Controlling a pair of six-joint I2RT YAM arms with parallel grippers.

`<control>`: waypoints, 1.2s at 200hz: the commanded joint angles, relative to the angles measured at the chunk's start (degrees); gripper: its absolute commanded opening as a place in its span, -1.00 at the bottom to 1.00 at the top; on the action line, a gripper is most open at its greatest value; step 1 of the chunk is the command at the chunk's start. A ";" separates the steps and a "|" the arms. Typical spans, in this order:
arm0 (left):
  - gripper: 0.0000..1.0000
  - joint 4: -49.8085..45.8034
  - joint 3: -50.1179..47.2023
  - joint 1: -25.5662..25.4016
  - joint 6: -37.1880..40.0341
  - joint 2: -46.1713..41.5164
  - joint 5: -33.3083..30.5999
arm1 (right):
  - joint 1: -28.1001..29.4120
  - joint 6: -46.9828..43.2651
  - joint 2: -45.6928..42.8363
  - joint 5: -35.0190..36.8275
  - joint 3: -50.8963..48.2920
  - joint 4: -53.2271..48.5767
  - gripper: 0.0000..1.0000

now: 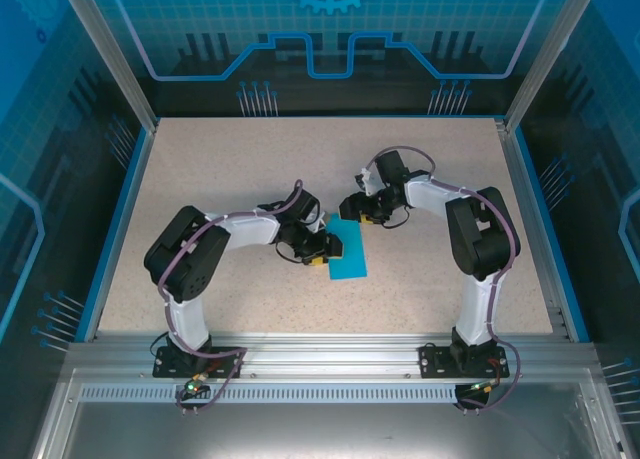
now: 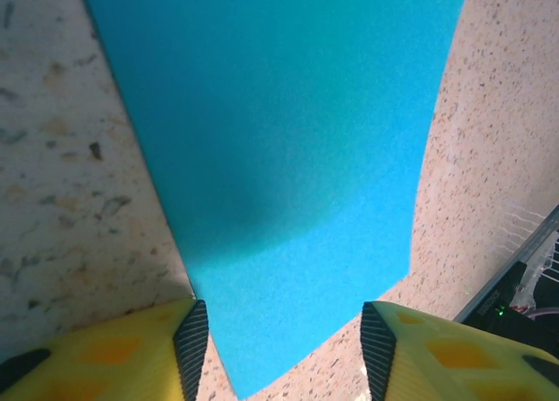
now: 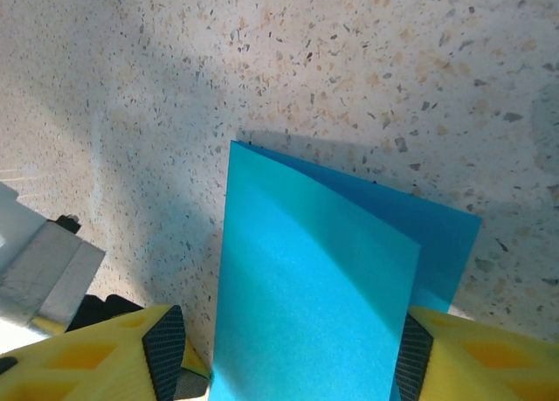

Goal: Fold a paper plane with a square sheet of paper (fold left side to right side)

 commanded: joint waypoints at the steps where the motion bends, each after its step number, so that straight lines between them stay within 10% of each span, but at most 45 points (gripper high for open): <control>1: 0.15 -0.04 -0.86 -0.32 1.84 -4.54 -1.19 | 0.29 -0.93 0.48 -1.29 0.31 -0.63 0.32; 110: 0.41 6.40 -14.06 -0.36 6.16 -27.62 -12.71 | 0.07 0.48 0.31 -3.15 -2.24 -2.92 0.32; 240: 0.24 4.43 -15.96 -0.59 7.78 -33.95 -13.72 | -1.98 -3.85 4.54 -2.31 -0.70 -0.93 0.18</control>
